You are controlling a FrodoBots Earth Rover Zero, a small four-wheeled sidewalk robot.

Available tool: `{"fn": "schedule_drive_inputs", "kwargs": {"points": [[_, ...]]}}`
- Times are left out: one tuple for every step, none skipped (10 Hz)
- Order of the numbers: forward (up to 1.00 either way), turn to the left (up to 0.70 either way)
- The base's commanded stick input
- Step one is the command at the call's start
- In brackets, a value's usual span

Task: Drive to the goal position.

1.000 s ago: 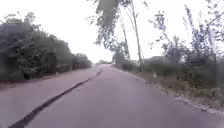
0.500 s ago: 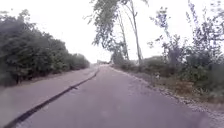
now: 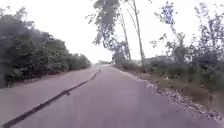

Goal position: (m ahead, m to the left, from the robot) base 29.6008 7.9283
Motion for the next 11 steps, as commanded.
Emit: {"fn": "schedule_drive_inputs", "kwargs": {"points": [[1.00, 0.00], [1.00, 0.00], [1.00, 0.00], [1.00, 0.00], [1.00, 0.00], [1.00, 0.00], [1.00, 0.12], [1.00, 0.35], [1.00, 0.24], [1.00, 0.00], [1.00, 0.00]]}}
